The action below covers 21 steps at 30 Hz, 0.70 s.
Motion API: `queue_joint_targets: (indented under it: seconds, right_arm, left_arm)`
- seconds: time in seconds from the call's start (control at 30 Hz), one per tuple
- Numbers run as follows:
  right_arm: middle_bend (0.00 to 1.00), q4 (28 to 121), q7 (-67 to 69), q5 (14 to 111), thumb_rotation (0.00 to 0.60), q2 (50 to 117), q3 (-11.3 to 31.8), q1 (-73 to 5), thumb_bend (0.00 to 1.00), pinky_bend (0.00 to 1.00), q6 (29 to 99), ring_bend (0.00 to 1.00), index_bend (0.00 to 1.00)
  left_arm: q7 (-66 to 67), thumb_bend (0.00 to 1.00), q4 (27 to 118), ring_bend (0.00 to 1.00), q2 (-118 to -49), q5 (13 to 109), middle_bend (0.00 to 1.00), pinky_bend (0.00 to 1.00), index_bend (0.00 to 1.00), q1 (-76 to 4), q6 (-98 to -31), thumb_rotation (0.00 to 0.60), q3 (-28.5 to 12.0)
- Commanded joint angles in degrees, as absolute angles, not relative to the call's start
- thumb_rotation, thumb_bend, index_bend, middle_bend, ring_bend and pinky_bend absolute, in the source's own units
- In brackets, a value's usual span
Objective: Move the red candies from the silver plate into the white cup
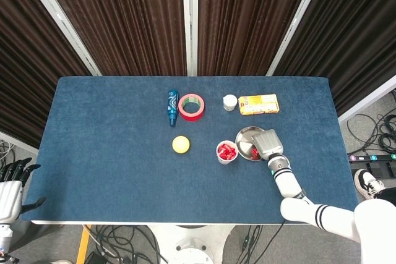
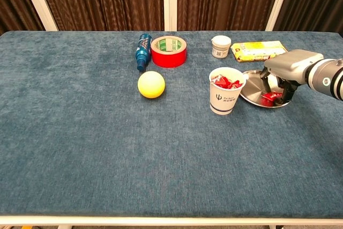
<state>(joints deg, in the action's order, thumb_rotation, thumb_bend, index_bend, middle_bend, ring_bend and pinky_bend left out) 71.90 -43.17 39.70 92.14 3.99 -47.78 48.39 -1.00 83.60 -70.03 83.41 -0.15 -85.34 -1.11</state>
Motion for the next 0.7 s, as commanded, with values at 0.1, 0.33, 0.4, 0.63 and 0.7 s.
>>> queue_joint_targets:
  seconds: [0.1,0.33,0.4,0.63,0.7]
  right_arm:
    - [1.0,73.6,-40.6,41.5,0.6,90.8,5.3,-47.3,0.4,1.0,50.0,1.0,0.6]
    - [1.0,84.1,-33.9,49.9,0.6,84.4,8.8,-46.4,0.4,1.0,54.6,1.0,0.62]
    - [1.0,87.3,-32.7,52.6,0.6,82.9,9.2,-46.3,0.4,1.0,55.4,1.0,0.62]
    - [1.0,91.9,-31.6,57.5,0.6,82.5,8.5,-47.0,0.38,1.0,55.0,1.0,0.54]
    - [1.0,91.9,-32.0,58.0,0.6,83.0,8.1,-47.2,0.37,1.0,54.8,1.0,0.51]
  left_arm:
    - [-1.1,0.0,83.6,0.12,-70.0,83.4,0.22,0.13,0.29,-0.1,-85.5,0.6,-1.2]
    - [-0.5,0.0,84.1,0.12,-69.8,83.6,0.22,0.13,0.29,-0.2,-85.8,0.6,-1.3]
    - [-0.3,0.0,84.4,0.12,-69.8,83.7,0.22,0.13,0.29,-0.2,-85.9,0.6,-1.3]
    - [0.0,0.0,84.9,0.12,-69.5,83.7,0.22,0.13,0.29,-0.1,-85.9,0.6,-1.2]
    - [0.0,0.0,85.0,0.12,-69.5,83.8,0.22,0.13,0.29,-0.1,-86.0,0.6,-1.2]
